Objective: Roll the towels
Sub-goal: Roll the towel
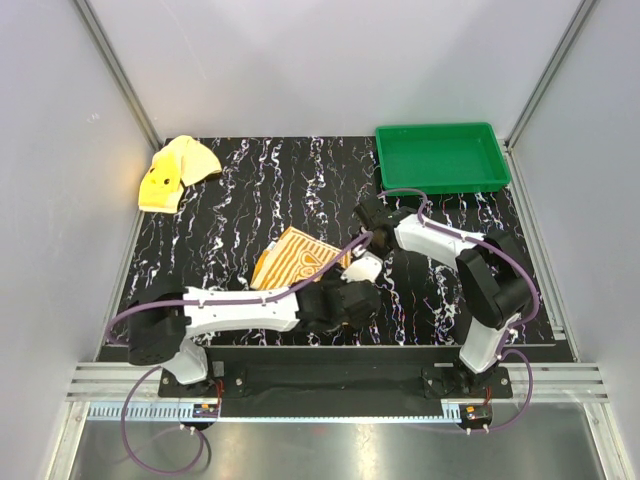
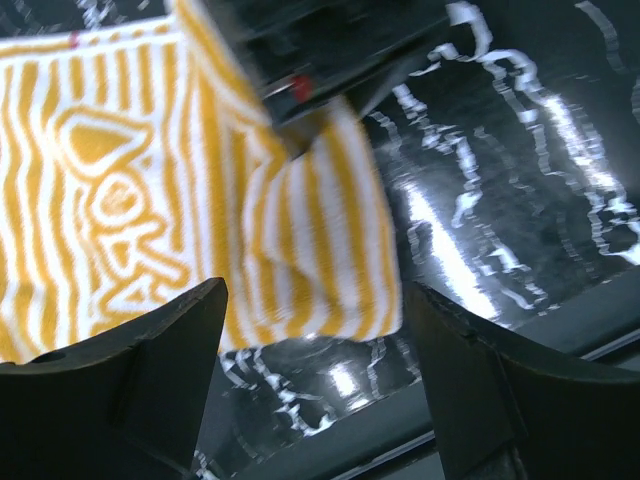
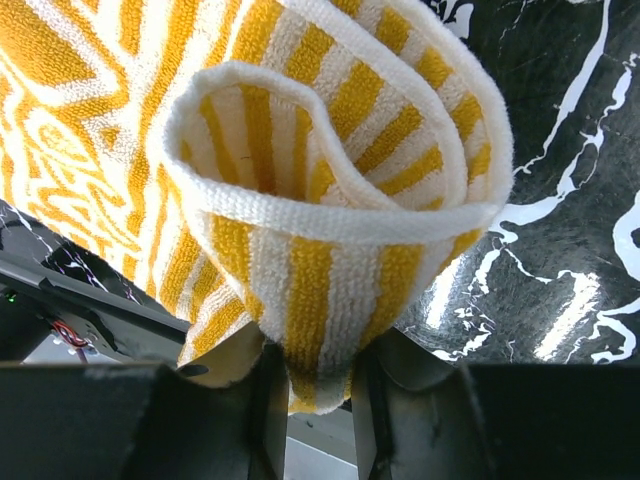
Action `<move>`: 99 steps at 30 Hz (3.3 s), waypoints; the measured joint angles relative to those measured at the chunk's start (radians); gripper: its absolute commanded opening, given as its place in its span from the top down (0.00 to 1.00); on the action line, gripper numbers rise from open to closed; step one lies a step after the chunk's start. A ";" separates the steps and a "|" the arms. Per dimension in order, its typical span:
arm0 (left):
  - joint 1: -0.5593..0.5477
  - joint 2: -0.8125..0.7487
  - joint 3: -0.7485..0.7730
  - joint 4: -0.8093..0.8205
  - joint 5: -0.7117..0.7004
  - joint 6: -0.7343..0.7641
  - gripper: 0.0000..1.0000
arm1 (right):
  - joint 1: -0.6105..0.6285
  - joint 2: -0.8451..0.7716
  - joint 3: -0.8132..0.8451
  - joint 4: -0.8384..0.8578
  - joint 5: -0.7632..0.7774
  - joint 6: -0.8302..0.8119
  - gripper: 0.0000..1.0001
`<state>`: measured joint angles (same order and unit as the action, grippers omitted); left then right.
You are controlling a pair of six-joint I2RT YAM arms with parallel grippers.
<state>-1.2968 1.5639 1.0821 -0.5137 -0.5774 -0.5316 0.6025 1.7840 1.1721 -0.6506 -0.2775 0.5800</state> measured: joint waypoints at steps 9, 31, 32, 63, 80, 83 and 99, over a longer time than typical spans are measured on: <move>-0.036 0.093 0.025 0.116 -0.002 0.079 0.19 | 0.000 0.000 0.000 -0.014 0.000 -0.009 0.68; -0.036 0.194 -0.012 0.109 -0.008 -0.071 0.45 | 0.001 0.000 0.026 -0.066 -0.002 -0.039 0.66; -0.036 0.196 -0.012 0.106 -0.011 -0.079 0.47 | 0.001 0.000 0.026 -0.068 -0.002 -0.039 0.66; 0.185 -0.074 -0.240 0.231 0.325 -0.243 0.91 | -0.294 -0.326 0.056 -0.165 0.064 -0.126 0.16; 0.490 -0.201 -0.615 0.794 0.840 -0.486 0.92 | -0.259 -0.472 -0.565 0.618 -0.406 0.154 0.09; 0.521 -0.194 -0.667 0.905 0.902 -0.536 0.93 | -0.214 -0.412 -0.573 0.740 -0.416 0.180 0.09; 0.651 0.014 -0.835 1.415 1.110 -0.755 0.98 | -0.080 -0.049 -0.608 1.232 -0.426 0.271 0.09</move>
<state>-0.6460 1.5780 0.2466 0.9009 0.5323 -1.2869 0.5228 1.7348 0.5640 0.5812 -0.7040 0.8513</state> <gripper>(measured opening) 0.230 0.909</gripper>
